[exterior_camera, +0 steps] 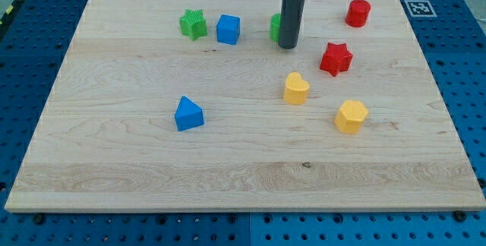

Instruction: Move your arm to the bottom left of the blue cube

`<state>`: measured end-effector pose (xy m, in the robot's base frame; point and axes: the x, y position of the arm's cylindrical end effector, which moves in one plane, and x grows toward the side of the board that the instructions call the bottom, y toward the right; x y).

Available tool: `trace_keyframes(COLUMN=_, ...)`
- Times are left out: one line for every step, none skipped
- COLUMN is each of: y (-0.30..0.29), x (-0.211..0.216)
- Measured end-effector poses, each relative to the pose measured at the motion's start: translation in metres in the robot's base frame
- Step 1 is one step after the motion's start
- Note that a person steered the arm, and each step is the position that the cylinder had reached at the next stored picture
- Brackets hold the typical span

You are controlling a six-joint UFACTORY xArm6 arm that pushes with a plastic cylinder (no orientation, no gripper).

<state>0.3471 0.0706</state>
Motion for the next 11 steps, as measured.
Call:
trace_keyframes(y=-0.024, x=0.000)
trace_keyframes(y=-0.042, x=0.001)
trace_keyframes(y=-0.051, x=0.004)
trace_keyframes(y=-0.065, x=0.005)
trace_keyframes(y=-0.070, x=0.005)
trace_keyframes(y=-0.096, x=0.005)
trace_keyframes(y=-0.102, x=0.005)
trace_keyframes(y=-0.118, x=0.005)
trace_keyframes(y=-0.132, x=0.005)
trace_keyframes(y=-0.132, x=0.004)
trace_keyframes(y=-0.132, x=-0.014)
